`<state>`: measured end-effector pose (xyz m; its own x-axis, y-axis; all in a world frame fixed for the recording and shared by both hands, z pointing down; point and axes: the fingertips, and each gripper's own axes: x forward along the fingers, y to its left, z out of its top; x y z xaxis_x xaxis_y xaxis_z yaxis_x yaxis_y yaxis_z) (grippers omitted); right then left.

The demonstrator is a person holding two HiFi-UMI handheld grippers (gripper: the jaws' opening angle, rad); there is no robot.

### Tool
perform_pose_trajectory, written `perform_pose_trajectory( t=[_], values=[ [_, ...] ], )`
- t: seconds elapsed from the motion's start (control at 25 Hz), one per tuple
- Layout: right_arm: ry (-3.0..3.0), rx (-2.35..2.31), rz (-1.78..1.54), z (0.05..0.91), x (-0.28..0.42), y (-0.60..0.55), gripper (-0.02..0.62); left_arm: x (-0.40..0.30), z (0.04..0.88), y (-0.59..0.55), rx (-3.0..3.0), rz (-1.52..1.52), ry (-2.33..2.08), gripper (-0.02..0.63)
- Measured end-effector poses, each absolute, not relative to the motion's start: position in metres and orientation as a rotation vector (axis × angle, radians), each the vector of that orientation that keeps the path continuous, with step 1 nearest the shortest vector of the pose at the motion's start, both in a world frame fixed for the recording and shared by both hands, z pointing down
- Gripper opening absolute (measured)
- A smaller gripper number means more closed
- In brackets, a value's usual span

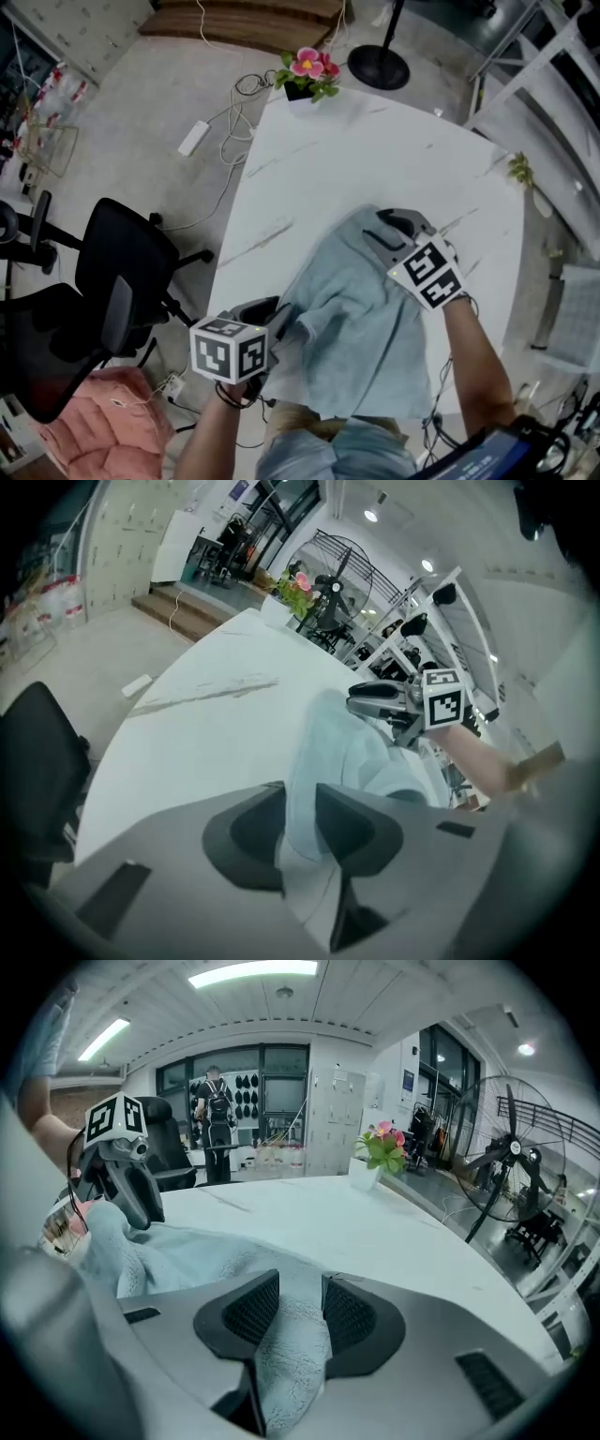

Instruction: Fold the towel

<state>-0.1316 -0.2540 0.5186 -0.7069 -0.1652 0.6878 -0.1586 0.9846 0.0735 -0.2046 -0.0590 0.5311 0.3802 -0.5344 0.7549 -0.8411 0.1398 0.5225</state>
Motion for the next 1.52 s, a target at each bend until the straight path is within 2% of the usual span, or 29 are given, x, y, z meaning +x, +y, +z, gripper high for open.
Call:
perform_pose_trajectory(
  t=[0.12,0.2,0.64,1.52],
  values=[
    [-2.364,0.215,-0.035,0.518,-0.130,-0.248,0.156,-0.211,0.536,-0.058,1.532,0.490,-1.321,0.039],
    [-2.349,0.208,-0.055,0.522,-0.127,-0.245,0.156,-0.211,0.537,-0.058,1.546,0.553,-1.320,0.020],
    [-2.330,0.227,-0.026,0.534,-0.115,-0.248,0.156,-0.226,0.539,-0.075,1.597,0.638,-1.362,0.015],
    [-2.328,0.381,-0.009,0.533,-0.162,-0.340,0.115,-0.356,0.536,-0.219,1.698,0.963,-1.503,0.015]
  ],
)
